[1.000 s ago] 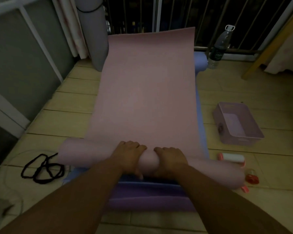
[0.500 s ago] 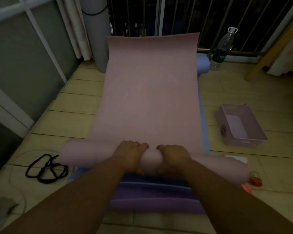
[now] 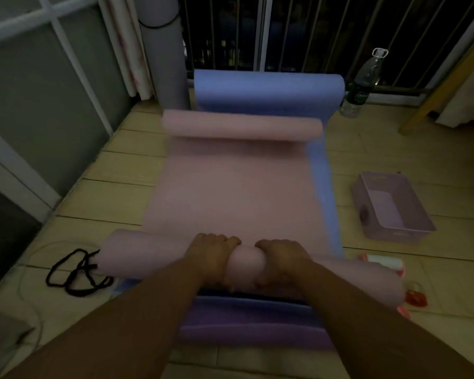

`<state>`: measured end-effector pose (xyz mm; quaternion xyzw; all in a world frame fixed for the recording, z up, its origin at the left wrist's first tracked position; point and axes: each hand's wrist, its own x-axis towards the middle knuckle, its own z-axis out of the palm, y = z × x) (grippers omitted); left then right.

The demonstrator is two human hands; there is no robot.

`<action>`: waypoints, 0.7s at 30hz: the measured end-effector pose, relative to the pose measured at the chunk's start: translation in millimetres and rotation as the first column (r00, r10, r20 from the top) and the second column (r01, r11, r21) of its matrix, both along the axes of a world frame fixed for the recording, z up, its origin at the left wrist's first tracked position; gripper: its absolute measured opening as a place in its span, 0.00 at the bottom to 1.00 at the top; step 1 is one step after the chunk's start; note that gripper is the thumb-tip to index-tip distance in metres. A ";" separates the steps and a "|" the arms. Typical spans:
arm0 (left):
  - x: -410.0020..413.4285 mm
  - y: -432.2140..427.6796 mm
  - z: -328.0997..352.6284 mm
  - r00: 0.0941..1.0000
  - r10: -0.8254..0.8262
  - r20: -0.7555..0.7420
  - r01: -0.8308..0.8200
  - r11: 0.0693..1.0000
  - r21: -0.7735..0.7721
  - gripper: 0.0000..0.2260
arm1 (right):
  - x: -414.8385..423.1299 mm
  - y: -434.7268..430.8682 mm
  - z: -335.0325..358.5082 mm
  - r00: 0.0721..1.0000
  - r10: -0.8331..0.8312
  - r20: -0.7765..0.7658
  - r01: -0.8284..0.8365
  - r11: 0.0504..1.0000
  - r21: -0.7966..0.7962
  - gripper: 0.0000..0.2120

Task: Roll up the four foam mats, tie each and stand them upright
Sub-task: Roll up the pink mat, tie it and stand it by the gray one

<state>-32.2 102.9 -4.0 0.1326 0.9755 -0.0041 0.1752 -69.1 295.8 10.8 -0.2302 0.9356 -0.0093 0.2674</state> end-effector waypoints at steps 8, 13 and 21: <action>-10.7 4.5 -2.9 0.978 0.124 0.167 -0.140 0.986 0.088 0.41 | 7.6 5.8 -11.2 0.972 0.149 -0.182 -0.137 0.988 0.074 0.54; 1.6 1.4 -10.1 0.995 0.001 0.101 -0.005 0.999 0.038 0.52 | 5.1 5.8 -13.7 0.992 0.100 -0.073 -0.095 0.993 0.067 0.43; -4.3 3.0 -6.8 0.983 0.067 0.173 -0.074 0.996 0.039 0.39 | 15.8 14.9 -22.1 0.969 0.153 -0.194 -0.151 0.988 0.025 0.53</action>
